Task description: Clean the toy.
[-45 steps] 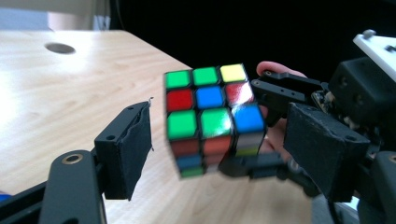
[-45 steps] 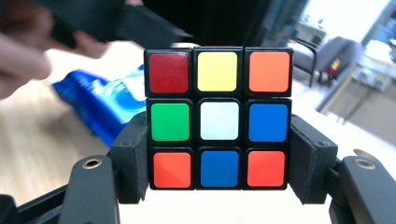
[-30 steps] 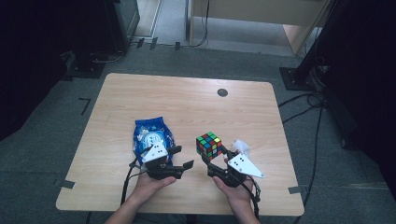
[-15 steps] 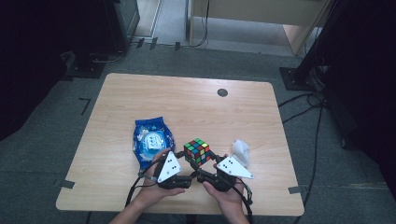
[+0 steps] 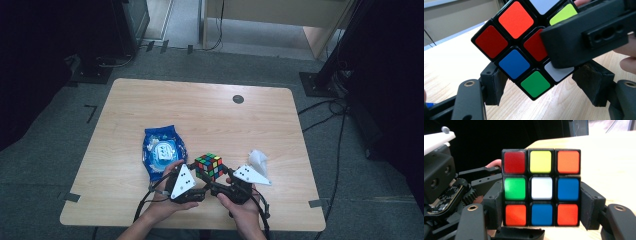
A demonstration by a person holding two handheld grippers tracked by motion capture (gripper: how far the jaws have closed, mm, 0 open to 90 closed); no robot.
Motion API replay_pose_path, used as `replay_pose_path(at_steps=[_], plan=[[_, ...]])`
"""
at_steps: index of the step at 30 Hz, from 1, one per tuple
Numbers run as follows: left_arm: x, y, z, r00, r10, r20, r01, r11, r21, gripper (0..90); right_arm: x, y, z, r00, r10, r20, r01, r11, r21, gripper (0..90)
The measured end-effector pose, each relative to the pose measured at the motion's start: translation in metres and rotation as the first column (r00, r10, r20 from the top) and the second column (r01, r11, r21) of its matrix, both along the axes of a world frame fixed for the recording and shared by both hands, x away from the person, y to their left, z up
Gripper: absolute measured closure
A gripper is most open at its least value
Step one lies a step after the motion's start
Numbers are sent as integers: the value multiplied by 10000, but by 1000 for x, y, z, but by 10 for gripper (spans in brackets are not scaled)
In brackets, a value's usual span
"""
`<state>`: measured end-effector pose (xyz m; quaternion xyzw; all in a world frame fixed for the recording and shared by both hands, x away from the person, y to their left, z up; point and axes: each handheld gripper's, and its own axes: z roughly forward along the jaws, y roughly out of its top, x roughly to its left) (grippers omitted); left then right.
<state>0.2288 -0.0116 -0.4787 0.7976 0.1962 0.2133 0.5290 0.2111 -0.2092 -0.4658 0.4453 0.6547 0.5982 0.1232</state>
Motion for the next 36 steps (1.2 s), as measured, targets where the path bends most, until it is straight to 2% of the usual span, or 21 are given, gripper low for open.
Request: replay_pose_path(at_steps=[4, 9, 19, 23, 30, 36], plan=[[-1, -2, -1, 9999, -121, 9, 121, 9999, 74, 289, 1, 0, -1, 9996, 79, -257, -80, 10000, -25, 342], [-1, -2, -1, 9998, -176, -13, 176, 9998, 38, 286, 2, -1, -1, 9981, 139, -605, -122, 9995, 289, 342], [-1, -3, -2, 9979, -560, -328, 560, 9984, -10, 256, 5, -7, 2, 9948, 331, -961, -274, 9978, 599, 340], [0, -2, -1, 9960, -669, -590, 648, 9972, -370, 237, 5, -8, 3, 9946, 362, -972, -293, 9970, 719, 345], [-1, -4, 2, 9944, -427, -967, 355, 9965, -755, 186, 2, -5, 1, 9975, 80, -696, -27, 9972, 750, 344], [-2, -2, 3, 9971, -408, -650, 373, 9978, -545, 222, 3, -7, 2, 9967, 76, -804, -8, 9965, 832, 342]])
